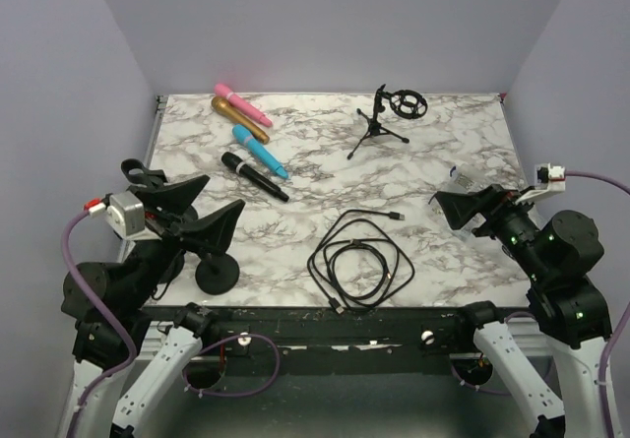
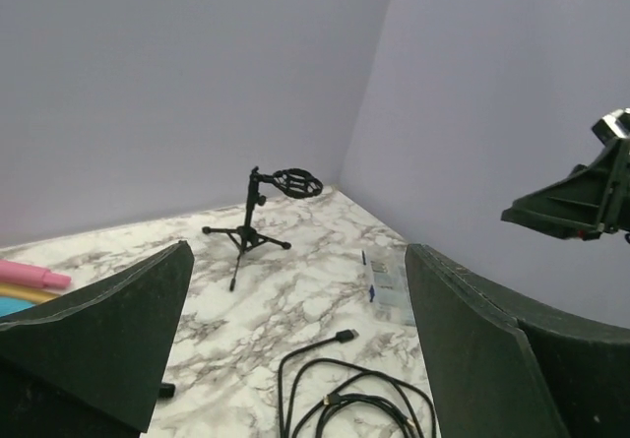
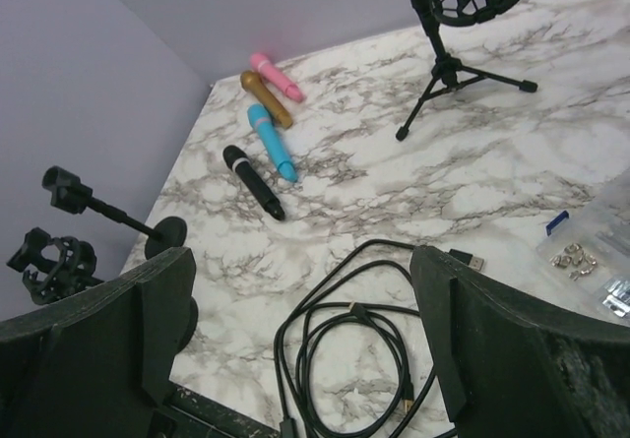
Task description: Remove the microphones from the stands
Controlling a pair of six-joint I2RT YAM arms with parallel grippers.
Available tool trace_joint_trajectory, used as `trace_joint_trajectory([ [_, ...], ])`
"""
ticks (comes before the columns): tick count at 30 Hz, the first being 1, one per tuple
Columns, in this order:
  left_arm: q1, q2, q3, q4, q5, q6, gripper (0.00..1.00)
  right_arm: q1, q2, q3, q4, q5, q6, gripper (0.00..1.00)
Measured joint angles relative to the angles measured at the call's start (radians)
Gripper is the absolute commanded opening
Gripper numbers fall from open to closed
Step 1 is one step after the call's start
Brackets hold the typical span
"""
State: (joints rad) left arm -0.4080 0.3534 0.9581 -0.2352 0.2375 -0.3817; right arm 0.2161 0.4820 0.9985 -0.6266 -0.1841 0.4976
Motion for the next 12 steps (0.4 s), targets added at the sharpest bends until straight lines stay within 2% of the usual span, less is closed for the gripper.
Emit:
trace_joint_trajectory([
  [6, 0.000, -0.114, -0.029, -0.033, -0.122, 0.016, 0.94, 0.000, -0.032, 0.029, 0.002, 0.060, -0.006, 1.00],
  [12, 0.000, -0.161, -0.031, -0.054, -0.213, 0.026, 0.94, 0.000, -0.035, 0.041, 0.003, 0.111, -0.005, 1.00],
])
